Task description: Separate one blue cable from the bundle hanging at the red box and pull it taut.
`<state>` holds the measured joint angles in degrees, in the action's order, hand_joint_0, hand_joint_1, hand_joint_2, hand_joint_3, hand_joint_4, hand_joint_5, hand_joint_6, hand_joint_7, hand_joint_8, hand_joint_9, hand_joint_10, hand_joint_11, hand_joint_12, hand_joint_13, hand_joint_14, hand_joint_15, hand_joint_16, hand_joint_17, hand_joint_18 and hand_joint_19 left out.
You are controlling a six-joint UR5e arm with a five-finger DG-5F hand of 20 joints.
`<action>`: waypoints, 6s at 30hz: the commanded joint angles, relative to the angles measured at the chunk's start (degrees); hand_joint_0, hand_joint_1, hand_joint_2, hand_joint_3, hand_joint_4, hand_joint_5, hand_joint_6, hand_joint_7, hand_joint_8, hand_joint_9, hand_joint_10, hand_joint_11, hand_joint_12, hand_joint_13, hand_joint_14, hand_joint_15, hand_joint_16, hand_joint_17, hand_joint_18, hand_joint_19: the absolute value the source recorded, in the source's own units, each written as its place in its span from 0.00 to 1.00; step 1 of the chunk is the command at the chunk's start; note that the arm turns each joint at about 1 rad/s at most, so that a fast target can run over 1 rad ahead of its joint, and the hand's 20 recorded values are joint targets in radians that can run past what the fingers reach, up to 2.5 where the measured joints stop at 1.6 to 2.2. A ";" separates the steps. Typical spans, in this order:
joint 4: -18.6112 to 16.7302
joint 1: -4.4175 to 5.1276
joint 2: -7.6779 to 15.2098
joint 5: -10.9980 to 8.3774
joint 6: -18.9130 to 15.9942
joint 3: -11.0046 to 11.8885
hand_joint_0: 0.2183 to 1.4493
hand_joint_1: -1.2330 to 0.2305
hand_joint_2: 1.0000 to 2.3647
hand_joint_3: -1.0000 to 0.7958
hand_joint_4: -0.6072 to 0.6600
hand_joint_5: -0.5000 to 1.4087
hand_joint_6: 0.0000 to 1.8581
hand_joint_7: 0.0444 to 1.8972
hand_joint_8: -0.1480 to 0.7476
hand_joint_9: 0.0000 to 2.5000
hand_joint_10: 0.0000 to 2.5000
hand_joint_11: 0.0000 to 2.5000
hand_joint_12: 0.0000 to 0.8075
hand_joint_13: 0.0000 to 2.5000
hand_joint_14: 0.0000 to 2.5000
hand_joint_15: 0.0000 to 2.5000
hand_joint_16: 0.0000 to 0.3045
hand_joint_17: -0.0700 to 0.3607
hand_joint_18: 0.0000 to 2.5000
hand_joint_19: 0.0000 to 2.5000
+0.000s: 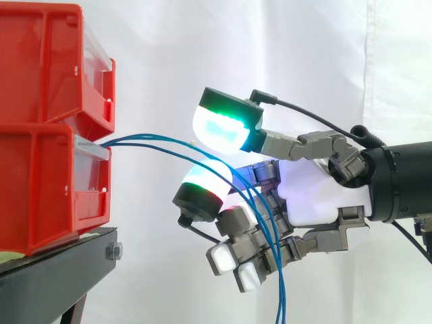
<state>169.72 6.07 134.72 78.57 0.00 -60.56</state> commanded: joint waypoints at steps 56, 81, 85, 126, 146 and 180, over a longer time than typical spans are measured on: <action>-0.26 0.09 0.02 -0.09 0.61 0.00 0.37 0.25 0.00 0.28 0.30 0.19 0.49 0.71 0.39 0.51 0.01 0.42 0.34 0.39 0.01 0.26 0.13 0.37 0.32 0.26; 1.41 -0.18 -0.07 0.26 0.79 2.37 0.35 0.32 0.00 0.28 0.44 0.19 0.48 0.71 0.42 0.50 0.01 0.41 0.38 0.40 0.01 0.27 0.14 0.38 0.32 0.27; 1.41 -0.18 -0.07 0.18 0.88 2.37 0.37 0.27 0.00 0.28 0.39 0.18 0.49 0.68 0.39 0.47 0.01 0.41 0.37 0.37 0.01 0.26 0.14 0.38 0.30 0.26; 1.67 0.09 -0.07 -0.26 2.11 2.37 0.34 0.33 0.01 0.39 0.51 0.16 0.48 0.66 0.44 0.45 0.01 0.40 0.40 0.37 0.01 0.26 0.14 0.39 0.30 0.27; 2.81 0.09 -0.07 -0.26 2.11 2.37 0.35 0.26 0.00 0.28 0.55 0.17 0.48 0.62 0.46 0.41 0.01 0.41 0.38 0.33 0.01 0.24 0.14 0.39 0.29 0.23; 2.81 0.17 -0.07 -0.26 2.11 2.37 0.31 0.37 0.02 0.48 0.56 0.16 0.49 0.67 0.51 0.45 0.01 0.43 0.43 0.35 0.01 0.25 0.15 0.41 0.30 0.27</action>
<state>172.59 6.22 134.66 78.31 2.11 -58.18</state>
